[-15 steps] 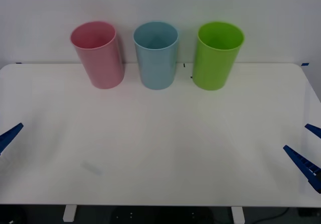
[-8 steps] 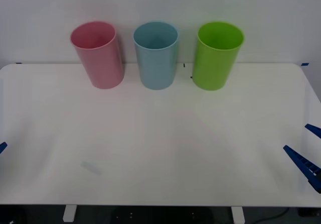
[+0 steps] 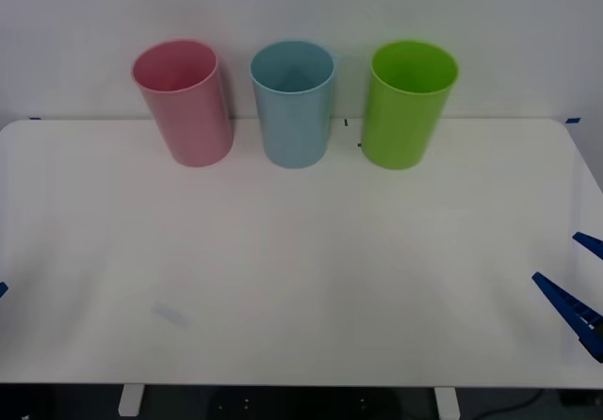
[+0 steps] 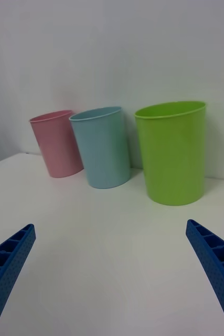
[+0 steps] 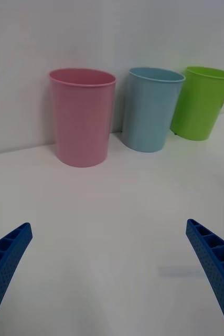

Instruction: Grasp the object on the table and drop it into the matching bin: aluminum can to the light blue bin, PET bottle to the pink bin.

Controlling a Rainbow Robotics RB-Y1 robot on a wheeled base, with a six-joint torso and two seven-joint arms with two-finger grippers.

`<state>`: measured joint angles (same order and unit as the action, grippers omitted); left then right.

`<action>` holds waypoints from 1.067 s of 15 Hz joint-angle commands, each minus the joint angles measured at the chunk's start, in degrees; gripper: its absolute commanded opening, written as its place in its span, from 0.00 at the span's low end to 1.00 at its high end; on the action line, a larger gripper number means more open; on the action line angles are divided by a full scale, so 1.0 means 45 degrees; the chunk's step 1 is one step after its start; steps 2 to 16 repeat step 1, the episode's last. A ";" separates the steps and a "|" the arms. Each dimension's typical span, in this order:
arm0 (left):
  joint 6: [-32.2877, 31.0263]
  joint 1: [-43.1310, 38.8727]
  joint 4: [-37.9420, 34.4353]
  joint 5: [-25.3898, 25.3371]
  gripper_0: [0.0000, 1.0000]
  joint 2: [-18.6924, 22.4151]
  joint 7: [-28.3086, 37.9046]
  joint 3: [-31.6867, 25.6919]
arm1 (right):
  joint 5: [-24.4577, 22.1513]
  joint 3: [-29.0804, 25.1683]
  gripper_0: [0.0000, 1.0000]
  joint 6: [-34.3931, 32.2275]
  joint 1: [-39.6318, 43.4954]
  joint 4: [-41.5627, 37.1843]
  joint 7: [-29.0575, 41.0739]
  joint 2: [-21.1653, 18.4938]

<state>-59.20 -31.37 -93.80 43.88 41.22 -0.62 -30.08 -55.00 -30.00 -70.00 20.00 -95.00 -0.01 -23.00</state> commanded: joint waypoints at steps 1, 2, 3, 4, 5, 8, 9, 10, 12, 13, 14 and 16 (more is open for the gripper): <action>0.0012 0.0000 0.0005 -0.0004 1.00 -0.0001 0.0002 0.0005 | 0.0000 0.0000 1.00 0.0000 0.0000 0.0000 0.0001 0.0000; 0.0012 0.0000 0.0005 -0.0004 1.00 -0.0001 0.0002 0.0005 | 0.0000 0.0000 1.00 0.0000 0.0000 0.0000 0.0001 0.0000; 0.0012 0.0000 0.0005 -0.0004 1.00 -0.0001 0.0002 0.0005 | 0.0000 0.0000 1.00 0.0000 0.0000 0.0000 0.0001 0.0000; 0.0012 0.0000 0.0005 -0.0004 1.00 -0.0001 0.0002 0.0005 | 0.0000 0.0000 1.00 0.0000 0.0000 0.0000 0.0001 0.0000; 0.0012 0.0000 0.0005 -0.0004 1.00 -0.0001 0.0002 0.0005 | 0.0000 0.0000 1.00 0.0000 0.0000 0.0000 0.0001 0.0000; 0.0012 0.0000 0.0005 -0.0004 1.00 -0.0001 0.0002 0.0005 | 0.0000 0.0000 1.00 0.0000 0.0000 0.0000 0.0001 0.0000; 0.0012 0.0000 0.0005 -0.0004 1.00 -0.0001 0.0002 0.0005 | 0.0000 0.0000 1.00 0.0000 0.0000 0.0000 0.0001 0.0000; 0.0012 0.0000 0.0005 -0.0004 1.00 -0.0001 0.0002 0.0005 | 0.0000 0.0000 1.00 0.0000 0.0000 0.0000 0.0001 0.0000; 0.0012 0.0000 0.0005 -0.0004 1.00 -0.0001 0.0002 0.0005 | 0.0000 0.0000 1.00 0.0000 0.0000 0.0000 0.0001 0.0000; 0.0012 0.0000 0.0005 -0.0004 1.00 -0.0001 0.0002 0.0005 | 0.0000 0.0000 1.00 0.0000 0.0000 0.0000 0.0001 0.0000; 0.0012 0.0000 0.0005 -0.0004 1.00 -0.0001 0.0002 0.0005 | 0.0000 0.0000 1.00 0.0000 0.0000 0.0000 0.0001 0.0000; 0.0012 0.0000 0.0005 -0.0004 1.00 -0.0001 0.0002 0.0005 | 0.0000 0.0000 1.00 0.0000 0.0000 0.0000 0.0001 0.0000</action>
